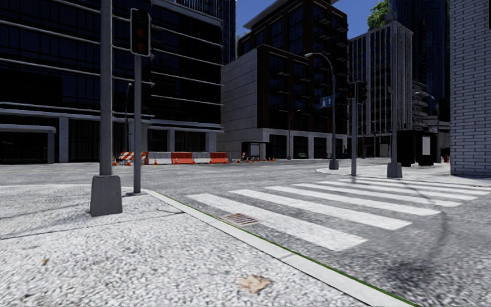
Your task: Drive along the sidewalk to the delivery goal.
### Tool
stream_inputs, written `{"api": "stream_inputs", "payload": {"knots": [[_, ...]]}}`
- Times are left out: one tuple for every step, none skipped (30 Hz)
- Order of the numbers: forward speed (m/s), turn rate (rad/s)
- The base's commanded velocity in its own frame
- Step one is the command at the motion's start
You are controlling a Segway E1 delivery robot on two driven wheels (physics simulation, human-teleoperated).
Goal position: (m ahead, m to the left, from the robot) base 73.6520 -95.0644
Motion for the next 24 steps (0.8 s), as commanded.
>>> {"api": "stream_inputs", "payload": {"knots": [[1.45,0.0],[1.45,0.0],[1.45,0.0],[1.45,0.0],[1.45,0.0],[1.45,0.0],[1.45,0.0],[1.45,0.0],[1.45,0.0],[1.45,0.0],[1.45,0.0],[1.45,0.0],[1.45,0.0],[1.45,0.0],[1.38,0.0],[1.38,0.0],[1.33,0.0],[1.31,0.0],[1.27,0.0],[1.24,0.0],[1.24,0.0],[1.23,-0.17],[1.23,-0.17],[1.23,-0.28]]}}
